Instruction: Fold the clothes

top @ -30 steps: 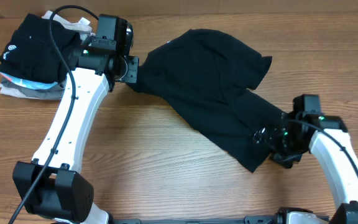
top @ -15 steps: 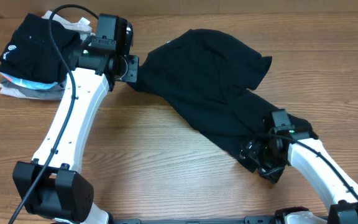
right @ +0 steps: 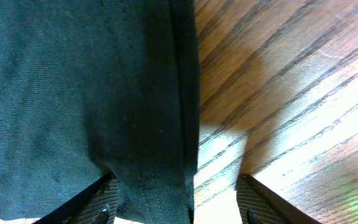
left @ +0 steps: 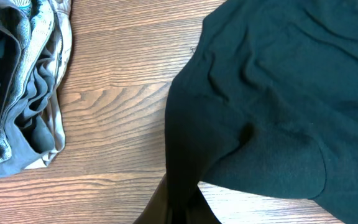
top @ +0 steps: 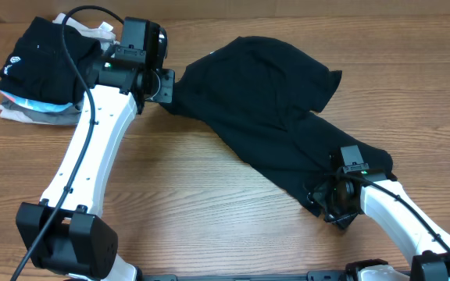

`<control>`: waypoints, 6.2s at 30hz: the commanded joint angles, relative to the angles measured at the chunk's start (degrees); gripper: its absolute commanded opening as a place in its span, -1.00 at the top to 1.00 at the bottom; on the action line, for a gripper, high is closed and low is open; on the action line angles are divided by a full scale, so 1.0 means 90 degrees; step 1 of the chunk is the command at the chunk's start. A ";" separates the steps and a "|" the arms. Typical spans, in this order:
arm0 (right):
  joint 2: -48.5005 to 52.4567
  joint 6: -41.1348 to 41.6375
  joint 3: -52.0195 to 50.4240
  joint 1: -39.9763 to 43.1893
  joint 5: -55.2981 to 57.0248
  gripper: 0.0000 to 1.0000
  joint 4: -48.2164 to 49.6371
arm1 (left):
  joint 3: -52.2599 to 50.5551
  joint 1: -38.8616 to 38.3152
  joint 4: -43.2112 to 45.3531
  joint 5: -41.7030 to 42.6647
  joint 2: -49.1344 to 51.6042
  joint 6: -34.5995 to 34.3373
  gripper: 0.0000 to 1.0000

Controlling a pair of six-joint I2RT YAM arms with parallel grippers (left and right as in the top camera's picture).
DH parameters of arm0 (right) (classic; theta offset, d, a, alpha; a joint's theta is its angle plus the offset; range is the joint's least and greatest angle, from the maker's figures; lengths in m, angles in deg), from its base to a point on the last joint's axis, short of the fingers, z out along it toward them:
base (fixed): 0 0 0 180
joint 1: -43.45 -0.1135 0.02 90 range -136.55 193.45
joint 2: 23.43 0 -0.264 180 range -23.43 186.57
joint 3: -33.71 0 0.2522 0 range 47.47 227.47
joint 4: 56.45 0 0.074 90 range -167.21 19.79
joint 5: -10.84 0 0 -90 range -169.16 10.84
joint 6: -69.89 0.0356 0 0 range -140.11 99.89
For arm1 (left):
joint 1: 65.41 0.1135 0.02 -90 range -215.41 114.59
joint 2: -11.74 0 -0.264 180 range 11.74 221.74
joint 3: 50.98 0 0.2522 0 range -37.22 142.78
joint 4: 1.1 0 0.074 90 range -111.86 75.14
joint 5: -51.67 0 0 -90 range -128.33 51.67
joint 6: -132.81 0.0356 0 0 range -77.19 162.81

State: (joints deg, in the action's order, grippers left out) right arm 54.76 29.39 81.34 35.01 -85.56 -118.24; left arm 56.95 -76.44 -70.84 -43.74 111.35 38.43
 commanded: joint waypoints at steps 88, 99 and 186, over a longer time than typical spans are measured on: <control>0.2181 -0.4002 1.0210 0.2715 -0.1139 0.93 0.1200 | 0.4318 0.0636 0.4352 -0.1032 0.0384 -0.0323 0.92; 0.3048 -0.4007 1.0193 0.2487 -0.1134 0.93 0.0549 | 0.4316 0.0882 0.3113 -0.0731 0.0636 -0.0221 0.92; 0.3281 -0.3854 1.2383 0.2545 -0.1253 0.92 -0.0282 | 0.8114 0.1234 0.0051 0.0019 0.1807 0.0085 0.91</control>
State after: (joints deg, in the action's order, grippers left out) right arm 82.78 -5.52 194.23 57.56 -99.57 -118.90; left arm 129.27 -66.86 -67.17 -41.29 128.01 37.51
